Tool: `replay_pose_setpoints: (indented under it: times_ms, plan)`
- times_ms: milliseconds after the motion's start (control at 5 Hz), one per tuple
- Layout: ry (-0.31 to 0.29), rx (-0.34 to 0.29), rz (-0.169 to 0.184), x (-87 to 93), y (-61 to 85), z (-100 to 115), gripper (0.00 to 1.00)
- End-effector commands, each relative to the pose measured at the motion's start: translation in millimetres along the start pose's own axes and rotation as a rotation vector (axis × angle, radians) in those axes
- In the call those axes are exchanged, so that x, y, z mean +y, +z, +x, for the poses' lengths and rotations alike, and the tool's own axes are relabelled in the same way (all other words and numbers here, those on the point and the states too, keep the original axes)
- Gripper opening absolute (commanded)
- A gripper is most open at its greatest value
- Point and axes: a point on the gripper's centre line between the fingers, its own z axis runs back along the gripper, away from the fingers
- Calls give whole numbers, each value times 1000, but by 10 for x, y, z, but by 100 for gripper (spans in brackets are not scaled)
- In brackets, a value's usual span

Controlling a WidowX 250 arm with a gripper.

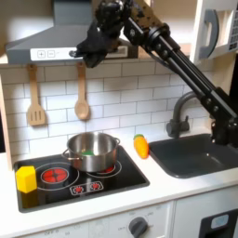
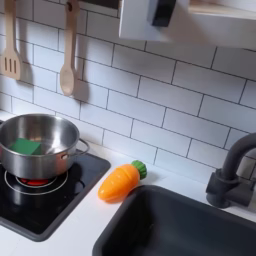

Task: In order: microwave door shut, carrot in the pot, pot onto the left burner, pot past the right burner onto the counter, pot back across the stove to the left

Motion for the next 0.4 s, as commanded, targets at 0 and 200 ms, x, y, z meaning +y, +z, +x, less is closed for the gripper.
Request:
replay_pose_setpoints:
  times_ms: [0,200]
  plan:
    - [-24,-32,-34,-59,131,125,0]
    - [-12,-18,-23,26,81,107,0]
